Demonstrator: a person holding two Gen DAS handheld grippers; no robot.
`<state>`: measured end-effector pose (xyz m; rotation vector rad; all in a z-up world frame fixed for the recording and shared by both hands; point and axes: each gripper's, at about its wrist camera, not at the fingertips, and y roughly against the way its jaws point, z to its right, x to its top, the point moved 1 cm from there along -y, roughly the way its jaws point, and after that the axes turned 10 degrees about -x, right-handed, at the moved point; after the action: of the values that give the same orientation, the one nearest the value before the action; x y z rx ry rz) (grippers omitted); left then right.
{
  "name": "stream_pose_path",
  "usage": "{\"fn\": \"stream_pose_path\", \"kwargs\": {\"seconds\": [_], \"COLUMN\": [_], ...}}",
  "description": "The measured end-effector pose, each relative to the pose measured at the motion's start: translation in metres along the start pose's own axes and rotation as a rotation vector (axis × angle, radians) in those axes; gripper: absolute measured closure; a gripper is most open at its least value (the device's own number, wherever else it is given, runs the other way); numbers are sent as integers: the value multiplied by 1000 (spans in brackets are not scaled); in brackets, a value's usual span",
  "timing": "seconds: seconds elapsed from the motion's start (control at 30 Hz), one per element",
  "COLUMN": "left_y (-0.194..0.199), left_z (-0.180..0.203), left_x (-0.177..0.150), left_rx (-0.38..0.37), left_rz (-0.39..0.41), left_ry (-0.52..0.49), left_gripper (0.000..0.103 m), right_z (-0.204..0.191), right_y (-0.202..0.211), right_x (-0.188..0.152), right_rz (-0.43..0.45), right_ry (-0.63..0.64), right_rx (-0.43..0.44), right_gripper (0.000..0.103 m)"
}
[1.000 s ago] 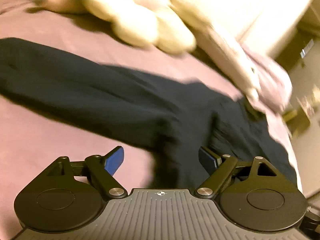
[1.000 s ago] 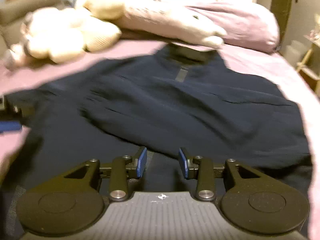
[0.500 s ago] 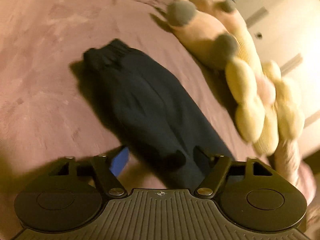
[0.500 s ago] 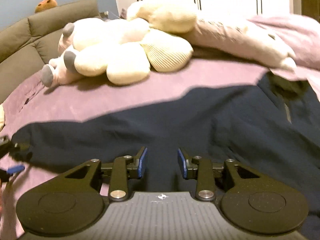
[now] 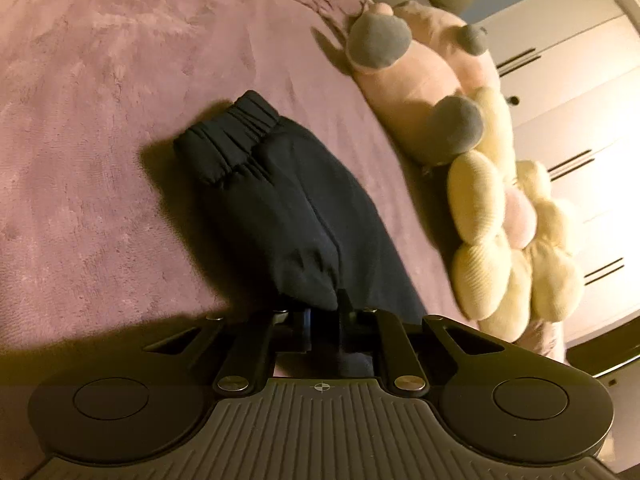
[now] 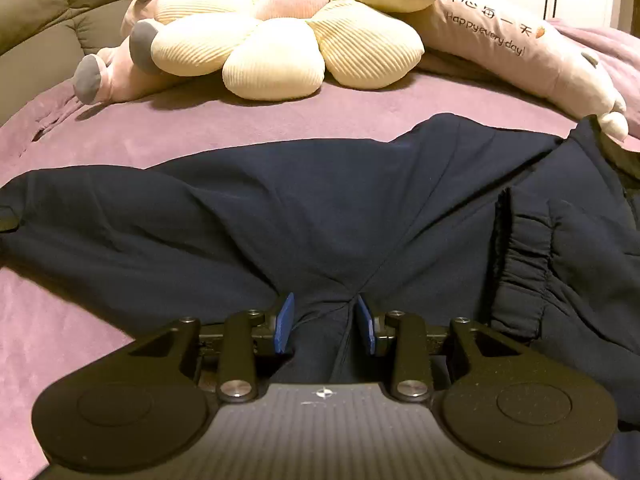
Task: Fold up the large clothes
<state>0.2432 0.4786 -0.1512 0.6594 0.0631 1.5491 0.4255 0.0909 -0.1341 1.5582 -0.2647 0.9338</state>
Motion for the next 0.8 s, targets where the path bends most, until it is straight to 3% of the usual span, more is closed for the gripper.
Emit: {"fn": "stream_pose_path", "kwargs": {"seconds": [0.07,0.13,0.17,0.27,0.33,0.4,0.47,0.63,0.73,0.77,0.8], "left_y": [3,0,-1,-5,-10,-11,-6,18,29,31,33], "left_z": [-2,-5,-7,-1,0,-7,-7,46,85,96,111], "left_x": [-2,-4,-5,-7,-7,-5,-2,6,6,4,0], "left_rx": [-10,-26,-43,-14,26,14,-9,-77,-127,-152,-182], "left_rz": [10,12,17,18,2,0,4,19,18,7,-5], "left_ry": [10,46,58,14,-15,43,83,-101,-200,-220,-243], "left_gripper": [80,57,56,64,84,90,92,93,93,93,93], "right_z": [1,1,3,2,1,1,3,9,22,24,25], "right_y": [0,-1,3,3,2,2,1,6,18,13,-1], "right_x": [-3,-6,-9,-11,-12,-12,-11,0,2,-1,-6], "right_rz": [11,22,28,38,45,48,44,13,83,80,19], "right_ry": [-11,-24,-26,-25,-24,-23,-28,-57,-164,-174,-165], "right_rx": [6,12,13,9,7,6,12,27,12,-2,7], "right_gripper": [69,69,69,69,69,69,69,70,71,70,69]}}
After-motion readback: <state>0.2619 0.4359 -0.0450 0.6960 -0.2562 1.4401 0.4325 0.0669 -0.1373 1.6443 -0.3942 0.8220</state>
